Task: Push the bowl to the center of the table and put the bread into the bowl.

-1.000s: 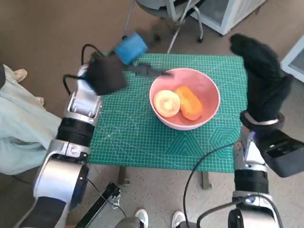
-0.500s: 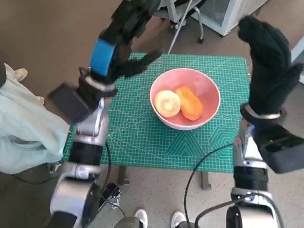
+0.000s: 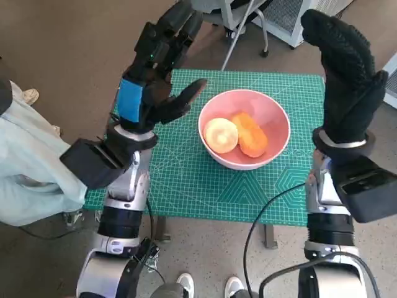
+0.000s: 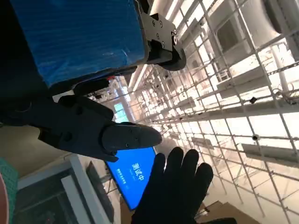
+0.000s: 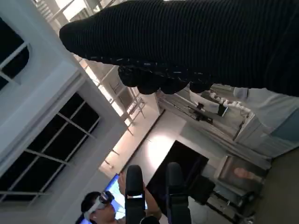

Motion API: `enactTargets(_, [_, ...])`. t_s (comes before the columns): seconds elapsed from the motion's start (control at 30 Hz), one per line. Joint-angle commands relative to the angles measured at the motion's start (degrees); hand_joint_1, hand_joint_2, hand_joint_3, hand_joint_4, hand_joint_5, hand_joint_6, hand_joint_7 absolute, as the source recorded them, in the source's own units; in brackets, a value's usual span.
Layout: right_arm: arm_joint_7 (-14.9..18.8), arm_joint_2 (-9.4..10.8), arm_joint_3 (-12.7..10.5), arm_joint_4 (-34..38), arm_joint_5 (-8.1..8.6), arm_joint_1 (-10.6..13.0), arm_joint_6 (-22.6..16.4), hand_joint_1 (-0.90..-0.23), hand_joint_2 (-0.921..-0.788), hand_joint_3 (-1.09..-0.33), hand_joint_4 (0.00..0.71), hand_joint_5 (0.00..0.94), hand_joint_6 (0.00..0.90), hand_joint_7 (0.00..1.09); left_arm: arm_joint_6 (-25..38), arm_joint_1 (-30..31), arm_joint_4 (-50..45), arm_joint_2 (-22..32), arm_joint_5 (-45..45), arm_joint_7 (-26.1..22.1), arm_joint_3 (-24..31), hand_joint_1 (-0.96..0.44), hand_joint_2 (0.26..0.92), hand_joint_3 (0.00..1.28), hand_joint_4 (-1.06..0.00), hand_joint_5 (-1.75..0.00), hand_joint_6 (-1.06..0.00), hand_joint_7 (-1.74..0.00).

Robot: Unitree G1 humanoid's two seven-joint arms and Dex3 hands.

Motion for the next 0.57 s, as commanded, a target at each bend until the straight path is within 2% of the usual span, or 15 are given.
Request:
enactTargets(0.03, [0.4,-0.9,0.4,0.9,-0.47,0.1,0.4,-0.543,-0.921,-0.742,0.335,0.000,0.046,0.73,-2.2,0.9,-0.7,-0.6,0.6,0.8,-0.1,-0.44,0.921,0.32,-0.31,0.00,-0.11,-0.57])
enactTargets(0.3, [0.0,-1.6,0.8,1.0,-1.36,0.0,0.4,-0.545,-0.921,-0.742,0.335,0.000,0.037,0.73,-3.9,1.4,-0.5,-0.7,0.2,1.1,0.1,-0.43,0.921,0.32,-0.31,0.00,-0.10,-0.57])
enactTargets(0.57, [0.3,-1.5,1.2,1.5,-0.68,0.1,0.5,-0.552,-0.921,-0.743,0.334,0.000,0.027,0.71,-3.5,1.6,-1.1,-0.9,-0.4,1.3,0.2,-0.41,0.921,0.31,-0.32,0.00,-0.13,-0.58])
